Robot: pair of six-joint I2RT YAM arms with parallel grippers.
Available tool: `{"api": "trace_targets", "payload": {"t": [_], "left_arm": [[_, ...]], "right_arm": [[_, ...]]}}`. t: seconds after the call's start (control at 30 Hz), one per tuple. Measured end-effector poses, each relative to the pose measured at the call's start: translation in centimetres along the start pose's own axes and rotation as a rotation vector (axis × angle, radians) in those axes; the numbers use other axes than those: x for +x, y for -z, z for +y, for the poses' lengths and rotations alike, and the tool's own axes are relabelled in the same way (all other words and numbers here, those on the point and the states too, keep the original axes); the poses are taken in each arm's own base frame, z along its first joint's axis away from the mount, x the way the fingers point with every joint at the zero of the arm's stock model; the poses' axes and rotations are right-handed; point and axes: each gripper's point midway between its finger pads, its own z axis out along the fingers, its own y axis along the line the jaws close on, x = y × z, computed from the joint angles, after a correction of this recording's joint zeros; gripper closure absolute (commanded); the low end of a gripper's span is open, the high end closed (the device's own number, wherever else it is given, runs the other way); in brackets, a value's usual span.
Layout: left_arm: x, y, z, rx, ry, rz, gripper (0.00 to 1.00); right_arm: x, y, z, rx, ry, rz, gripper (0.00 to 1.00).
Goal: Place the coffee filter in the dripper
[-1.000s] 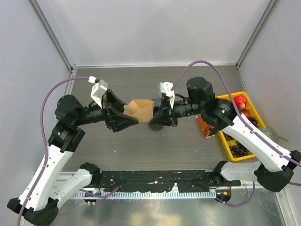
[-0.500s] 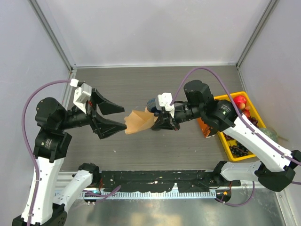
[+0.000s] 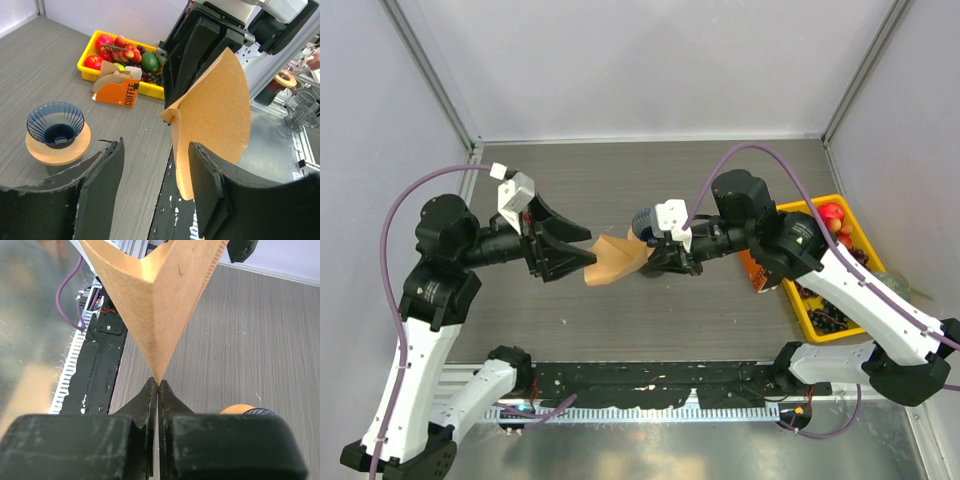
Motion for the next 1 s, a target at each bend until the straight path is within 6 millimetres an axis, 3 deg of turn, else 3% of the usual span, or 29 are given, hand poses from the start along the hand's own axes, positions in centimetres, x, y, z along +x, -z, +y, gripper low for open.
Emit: {"api": "trace_targets", "payload": {"t": [0.17,0.2,0.27,0.33,0.37,0.4,0.43,0.5,0.63,0.73,0.83,1.0], "left_arm": [[0.5,-0.7,-0.1,0.021,0.001,0.021,0.58],[0.5,-0.8,0.0,0.021,0.004,0.023,0.67],[0.7,-1.1,0.1,0.026,0.017,0.030,1.00],[0.8,-1.4,0.5,0.025,0.046,0.038,1.00],[0.9,-1.6,0.7,0.027,0.057,0.043,1.00],[0.9,-1.7,0.9,0.028,0.070,0.046,1.00],[0.9,-1.8,1.0,0.028,0.082,0.046,1.00],[1.0,-2.2,1.5,0.024,0.118,0.053,1.00],[1.0,-3.0,3.3,-0.032,0.183,0.086,1.00],[-0.2,-3.5,4.9,-0.096,0.199,0.098,1.00],[-0.8,-4.1,6.4,-0.156,0.214,0.120,1.00],[0.2,-6.3,9.8,-0.235,0.276,0.218,1.00]], "right_arm": [[-0.1,-0.1,-0.5,0.028,0.011,0.004,0.95],[-0.1,-0.1,-0.7,0.036,0.015,0.003,0.95],[-0.2,-0.2,-1.0,0.053,0.025,-0.002,0.95],[0.0,-0.2,-1.3,0.068,0.029,0.000,0.93],[0.2,-0.3,-1.4,0.076,0.026,0.005,0.86],[0.4,-0.3,-1.5,0.084,0.023,0.011,0.75],[0.6,-0.3,-1.7,0.094,0.017,0.015,0.49],[0.9,-0.1,-2.0,0.119,-0.004,0.028,0.28],[2.4,1.6,-3.3,0.181,-0.070,0.086,0.16],[5.0,5.4,-6.2,0.309,-0.190,0.146,0.10],[7.1,8.6,-7.7,0.423,-0.289,0.193,0.09],[7.5,10.4,-7.6,0.505,-0.359,0.207,0.06]]}}
